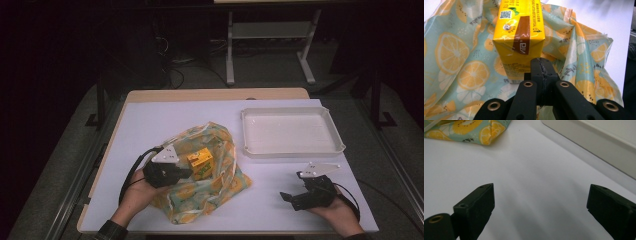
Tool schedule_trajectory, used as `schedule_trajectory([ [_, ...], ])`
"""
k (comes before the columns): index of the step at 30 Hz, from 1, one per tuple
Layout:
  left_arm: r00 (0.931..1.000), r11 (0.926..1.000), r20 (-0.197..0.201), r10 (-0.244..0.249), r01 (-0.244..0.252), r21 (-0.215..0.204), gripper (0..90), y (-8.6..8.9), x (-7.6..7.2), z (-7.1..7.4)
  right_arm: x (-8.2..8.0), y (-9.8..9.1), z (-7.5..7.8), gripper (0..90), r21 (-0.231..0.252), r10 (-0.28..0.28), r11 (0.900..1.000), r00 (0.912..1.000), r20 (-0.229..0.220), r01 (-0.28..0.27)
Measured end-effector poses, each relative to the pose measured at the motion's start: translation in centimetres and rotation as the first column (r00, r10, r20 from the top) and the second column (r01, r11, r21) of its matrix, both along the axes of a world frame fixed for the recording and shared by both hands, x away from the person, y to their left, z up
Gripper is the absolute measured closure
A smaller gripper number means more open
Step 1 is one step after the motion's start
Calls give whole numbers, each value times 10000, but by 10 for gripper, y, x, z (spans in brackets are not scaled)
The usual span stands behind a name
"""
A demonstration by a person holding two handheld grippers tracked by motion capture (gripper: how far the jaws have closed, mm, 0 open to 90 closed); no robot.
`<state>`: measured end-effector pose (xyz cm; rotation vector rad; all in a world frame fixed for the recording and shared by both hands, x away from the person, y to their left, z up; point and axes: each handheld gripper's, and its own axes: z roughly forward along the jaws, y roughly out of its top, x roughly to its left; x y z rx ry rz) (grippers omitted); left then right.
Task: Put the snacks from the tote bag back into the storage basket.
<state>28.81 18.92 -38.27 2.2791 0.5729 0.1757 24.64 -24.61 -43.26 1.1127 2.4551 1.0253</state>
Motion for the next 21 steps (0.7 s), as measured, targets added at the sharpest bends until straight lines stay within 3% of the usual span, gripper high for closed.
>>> schedule_trajectory([
  [5, 10000, 10000, 36, -74, 74, -52, 897, 0, 0, 1, 0, 0, -1, 74, -26, 67, 10000, 10000, 29, -67],
  [13, 10000, 9995, 47, -19, 20, -320, 896, 10, -2, 17, -1, 4, 0, 74, -80, 50, 10000, 10000, -19, -50],
  [15, 10000, 9995, 11, -12, 13, -316, 799, 11, -1, 20, -1, 2, -1, 74, -91, 13, 10000, 10000, 3, -13],
  [16, 10000, 9997, 54, -12, 14, -258, 799, 12, -2, 22, -1, 2, -1, 74, -63, -10, 10000, 10000, 1, 10],
  [18, 10000, 9996, 19, -20, 20, -273, 662, 12, -1, 26, -2, 1, 0, 74, -12, -79, 10000, 9999, -70, 79],
  [19, 9999, 9996, 92, 83, -81, -282, 662, 11, -2, 28, -2, 1, -1, 74, -30, -65, 10000, 10000, -23, 65],
  [21, 9999, 9995, 95, 101, -98, -310, 525, 12, -1, 32, -2, 0, -1, 74, -26, -50, 10000, 10000, -56, 49],
])
